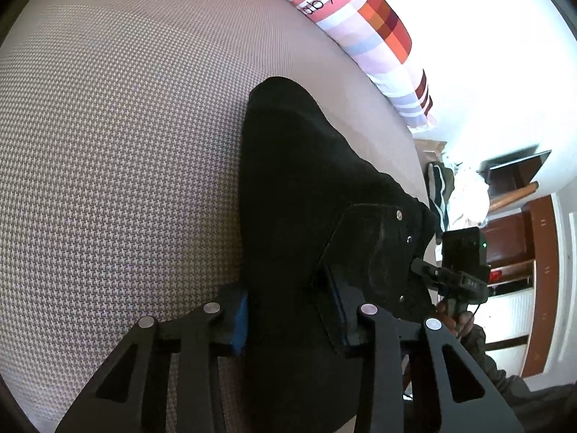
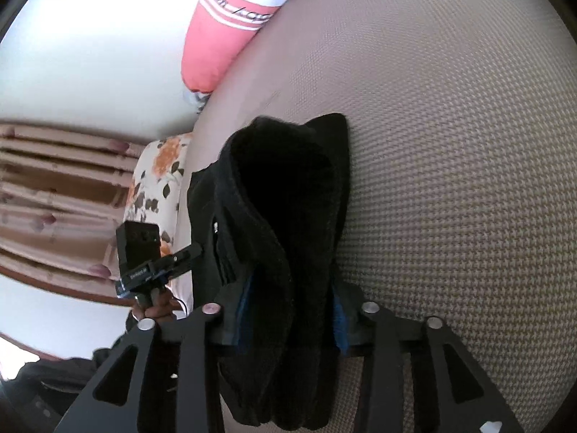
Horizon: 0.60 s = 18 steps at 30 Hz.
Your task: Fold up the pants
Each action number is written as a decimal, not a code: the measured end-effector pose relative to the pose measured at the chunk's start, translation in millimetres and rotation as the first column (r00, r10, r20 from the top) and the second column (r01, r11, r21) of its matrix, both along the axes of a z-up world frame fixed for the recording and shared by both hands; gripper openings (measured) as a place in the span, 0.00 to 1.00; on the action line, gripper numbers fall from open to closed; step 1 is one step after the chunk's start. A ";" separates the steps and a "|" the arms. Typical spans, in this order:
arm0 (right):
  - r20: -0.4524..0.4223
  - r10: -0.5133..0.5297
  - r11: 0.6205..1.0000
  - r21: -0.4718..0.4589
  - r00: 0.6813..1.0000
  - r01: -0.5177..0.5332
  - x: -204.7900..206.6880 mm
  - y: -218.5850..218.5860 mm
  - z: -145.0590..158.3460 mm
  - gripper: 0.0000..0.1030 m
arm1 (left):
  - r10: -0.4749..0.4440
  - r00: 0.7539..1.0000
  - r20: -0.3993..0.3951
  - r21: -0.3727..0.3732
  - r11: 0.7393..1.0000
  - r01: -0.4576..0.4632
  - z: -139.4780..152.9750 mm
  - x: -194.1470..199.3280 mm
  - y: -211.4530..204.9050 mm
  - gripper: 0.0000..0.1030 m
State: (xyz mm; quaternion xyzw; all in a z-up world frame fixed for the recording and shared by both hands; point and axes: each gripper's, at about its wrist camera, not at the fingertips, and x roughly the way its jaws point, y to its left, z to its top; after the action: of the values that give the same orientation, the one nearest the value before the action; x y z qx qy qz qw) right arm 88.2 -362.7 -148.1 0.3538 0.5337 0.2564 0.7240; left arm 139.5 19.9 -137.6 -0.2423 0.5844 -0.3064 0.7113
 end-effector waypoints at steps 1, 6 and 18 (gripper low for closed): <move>0.005 0.007 1.000 0.002 1.000 -0.007 0.9 0.2 -0.9 0.37 | 0.002 1.000 -0.003 -0.003 1.000 -0.002 -0.3 -0.6 -1.5 0.36; 0.025 0.014 1.000 0.000 1.000 -0.014 16.8 12.5 -2.8 0.37 | -0.006 1.000 0.028 0.056 0.998 0.004 5.6 0.1 -14.5 0.36; 0.059 -0.086 0.970 -0.224 0.995 0.097 8.2 25.8 21.9 0.28 | -0.037 0.985 0.170 0.370 0.928 -0.029 22.6 -18.7 -50.0 0.31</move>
State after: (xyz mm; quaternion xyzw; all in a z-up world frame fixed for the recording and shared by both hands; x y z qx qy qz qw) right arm 96.4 -336.9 -126.2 0.2867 0.5246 0.1687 0.7836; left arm 120.8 -30.1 -115.0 -0.0746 0.5680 -0.2116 0.7918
